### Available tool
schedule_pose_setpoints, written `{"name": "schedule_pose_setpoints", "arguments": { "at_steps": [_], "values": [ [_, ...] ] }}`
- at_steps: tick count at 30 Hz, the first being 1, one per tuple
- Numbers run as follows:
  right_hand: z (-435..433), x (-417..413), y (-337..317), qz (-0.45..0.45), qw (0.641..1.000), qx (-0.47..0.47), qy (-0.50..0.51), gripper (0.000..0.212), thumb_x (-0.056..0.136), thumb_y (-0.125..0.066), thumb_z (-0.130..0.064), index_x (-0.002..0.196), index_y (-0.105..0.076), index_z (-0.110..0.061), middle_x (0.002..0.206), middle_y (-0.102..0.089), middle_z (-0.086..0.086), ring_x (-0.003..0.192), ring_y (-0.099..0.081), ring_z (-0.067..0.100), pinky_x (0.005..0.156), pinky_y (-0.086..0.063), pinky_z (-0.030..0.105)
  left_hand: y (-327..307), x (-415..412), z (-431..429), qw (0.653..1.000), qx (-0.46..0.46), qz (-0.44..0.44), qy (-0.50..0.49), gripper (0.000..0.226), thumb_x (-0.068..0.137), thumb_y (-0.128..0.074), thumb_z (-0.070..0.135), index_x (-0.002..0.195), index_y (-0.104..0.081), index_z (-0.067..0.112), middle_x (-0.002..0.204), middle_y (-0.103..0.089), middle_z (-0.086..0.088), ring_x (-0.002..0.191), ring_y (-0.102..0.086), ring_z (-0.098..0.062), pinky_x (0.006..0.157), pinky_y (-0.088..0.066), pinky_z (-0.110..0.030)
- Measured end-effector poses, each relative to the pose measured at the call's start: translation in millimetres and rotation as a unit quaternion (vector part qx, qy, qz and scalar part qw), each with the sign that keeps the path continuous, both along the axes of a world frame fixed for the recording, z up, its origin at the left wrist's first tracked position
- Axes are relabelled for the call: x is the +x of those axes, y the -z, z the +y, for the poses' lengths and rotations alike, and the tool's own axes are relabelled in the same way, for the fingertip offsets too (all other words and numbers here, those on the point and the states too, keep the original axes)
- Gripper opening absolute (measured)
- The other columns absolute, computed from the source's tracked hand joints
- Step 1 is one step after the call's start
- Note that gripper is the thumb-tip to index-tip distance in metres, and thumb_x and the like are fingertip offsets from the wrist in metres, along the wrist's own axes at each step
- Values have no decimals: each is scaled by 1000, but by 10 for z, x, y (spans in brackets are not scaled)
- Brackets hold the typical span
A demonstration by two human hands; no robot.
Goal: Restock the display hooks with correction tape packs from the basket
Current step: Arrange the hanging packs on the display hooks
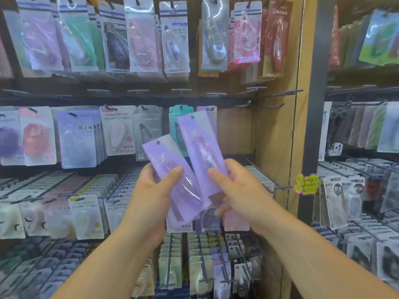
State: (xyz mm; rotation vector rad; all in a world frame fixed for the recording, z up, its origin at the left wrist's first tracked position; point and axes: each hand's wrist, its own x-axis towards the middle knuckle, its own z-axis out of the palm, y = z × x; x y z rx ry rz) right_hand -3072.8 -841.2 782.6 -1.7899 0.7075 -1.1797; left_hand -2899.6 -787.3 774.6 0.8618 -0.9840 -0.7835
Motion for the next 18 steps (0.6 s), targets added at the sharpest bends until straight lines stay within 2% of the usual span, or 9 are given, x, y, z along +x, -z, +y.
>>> {"name": "schedule_pose_setpoints", "arguments": {
  "at_steps": [4, 6, 8, 10, 12, 18],
  "values": [
    [-210, -104, -203, -36, 999, 8, 7, 14, 106, -54, -29, 113, -54, -18, 100, -67, 7, 63, -65, 20, 52, -56, 30, 1, 56, -15, 999, 5, -13, -29, 24, 101, -69, 22, 125, -65, 21, 115, -79, -6, 103, -76, -27, 88, -58, -46],
    [-313, -81, -222, -25, 999, 4, 34, 15, 106, -53, -32, 113, -53, -19, 101, -65, 5, 62, -64, 19, 56, -58, 32, -11, 74, -10, 999, 6, -17, -34, 23, 101, -68, 22, 124, -65, 23, 112, -80, -1, 99, -78, -22, 81, -58, -41],
    [-388, -41, -215, -10, 998, -2, 58, 15, 106, -53, -36, 108, -52, -21, 94, -64, 7, 61, -63, 19, 59, -57, 35, -18, 83, -7, 999, 5, -18, -36, 22, 101, -68, 22, 123, -65, 23, 109, -80, 1, 96, -78, -20, 78, -57, -38],
    [-427, 0, -202, 3, 996, -11, 84, 18, 106, -51, -38, 102, -51, -20, 79, -61, 11, 55, -59, 17, 49, -52, 26, -25, 84, -10, 999, 5, -18, -36, 23, 102, -68, 20, 124, -65, 23, 110, -80, 0, 96, -78, -20, 79, -58, -39],
    [-448, 37, -186, 0, 995, -17, 100, 21, 107, -51, -37, 104, -51, -16, 75, -58, 14, 51, -55, 15, 42, -44, 21, -28, 88, -20, 999, 3, -19, -36, 24, 101, -68, 20, 125, -65, 23, 111, -80, -1, 97, -78, -20, 80, -58, -40],
    [-553, 111, -141, -24, 986, -67, 148, 18, 106, -52, -37, 99, -52, -20, 76, -58, 6, 50, -56, 16, 57, -56, 42, -50, 122, -25, 999, 0, -20, -30, 22, 100, -69, 20, 122, -67, 24, 113, -80, -2, 97, -78, -23, 87, -60, -48]
  ]
}}
